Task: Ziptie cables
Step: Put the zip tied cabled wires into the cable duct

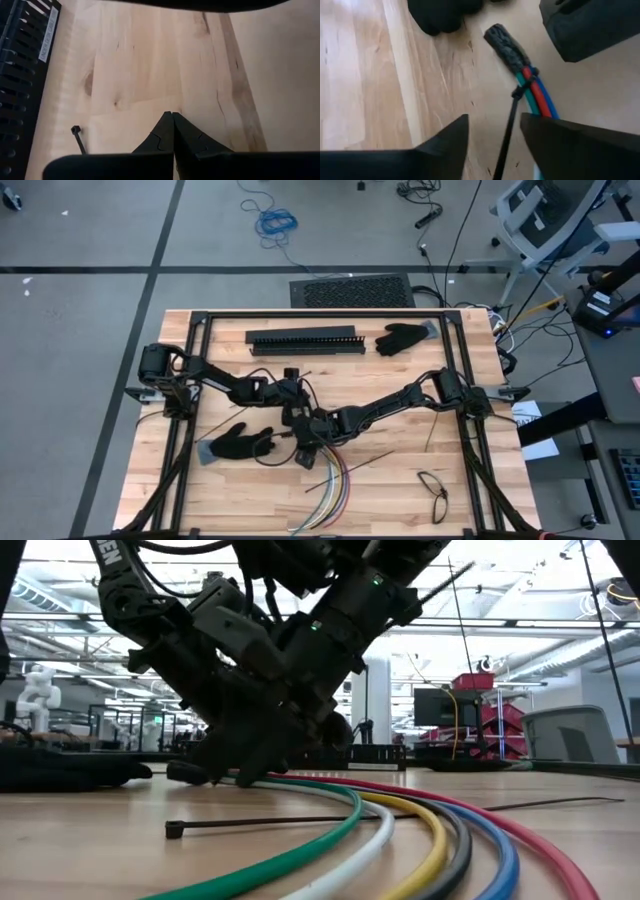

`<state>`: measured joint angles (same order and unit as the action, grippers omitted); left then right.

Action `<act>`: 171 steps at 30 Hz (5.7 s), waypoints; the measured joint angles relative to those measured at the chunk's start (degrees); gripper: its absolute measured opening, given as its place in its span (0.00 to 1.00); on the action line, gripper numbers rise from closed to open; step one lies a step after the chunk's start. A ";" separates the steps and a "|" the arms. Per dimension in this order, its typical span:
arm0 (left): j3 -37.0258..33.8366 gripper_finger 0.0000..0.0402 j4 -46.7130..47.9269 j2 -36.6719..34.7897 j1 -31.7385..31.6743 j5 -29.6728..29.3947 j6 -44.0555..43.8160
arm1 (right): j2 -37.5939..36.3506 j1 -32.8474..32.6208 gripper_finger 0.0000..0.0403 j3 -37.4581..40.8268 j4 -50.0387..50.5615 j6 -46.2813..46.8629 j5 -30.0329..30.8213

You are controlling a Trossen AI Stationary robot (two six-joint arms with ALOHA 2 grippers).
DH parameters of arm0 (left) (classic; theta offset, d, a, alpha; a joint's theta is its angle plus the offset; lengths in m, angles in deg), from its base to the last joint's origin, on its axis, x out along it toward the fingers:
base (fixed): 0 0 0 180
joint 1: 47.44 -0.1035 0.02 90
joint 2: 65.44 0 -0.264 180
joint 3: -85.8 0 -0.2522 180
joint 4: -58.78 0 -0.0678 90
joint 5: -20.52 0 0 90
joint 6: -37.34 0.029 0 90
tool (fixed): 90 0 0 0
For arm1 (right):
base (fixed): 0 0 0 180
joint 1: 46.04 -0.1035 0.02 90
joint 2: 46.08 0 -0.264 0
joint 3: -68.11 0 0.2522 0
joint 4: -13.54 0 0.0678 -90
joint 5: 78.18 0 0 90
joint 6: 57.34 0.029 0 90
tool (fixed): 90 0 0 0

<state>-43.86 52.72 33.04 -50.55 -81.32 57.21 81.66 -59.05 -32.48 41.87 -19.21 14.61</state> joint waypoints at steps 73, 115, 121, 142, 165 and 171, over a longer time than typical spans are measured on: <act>25.35 0.00 -7.23 -1.03 -4.77 22.76 -4.66 | -31.58 -2.79 0.67 0.13 -10.91 -0.96 14.59; 48.43 0.00 10.22 8.76 -16.22 6.05 7.44 | -28.74 4.49 0.67 0.00 -45.49 -7.32 -19.62; 48.07 0.00 26.89 4.51 -26.19 18.89 1.35 | -34.43 2.72 0.67 -0.02 -17.87 -10.40 -17.38; -5.60 0.00 34.07 -39.46 -12.06 26.62 -9.46 | -41.56 -6.74 0.67 14.30 31.89 13.95 15.77; -0.50 0.46 30.74 -23.96 1.34 31.30 -6.65 | -39.65 -7.89 0.78 33.42 -2.44 16.00 4.64; 0.81 0.49 31.21 -15.73 3.51 25.34 -6.54 | -39.61 -6.88 0.78 33.42 7.49 20.26 12.28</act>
<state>-43.06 83.93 17.31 -47.04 -55.98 50.67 42.05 -65.92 0.94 49.36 1.06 26.89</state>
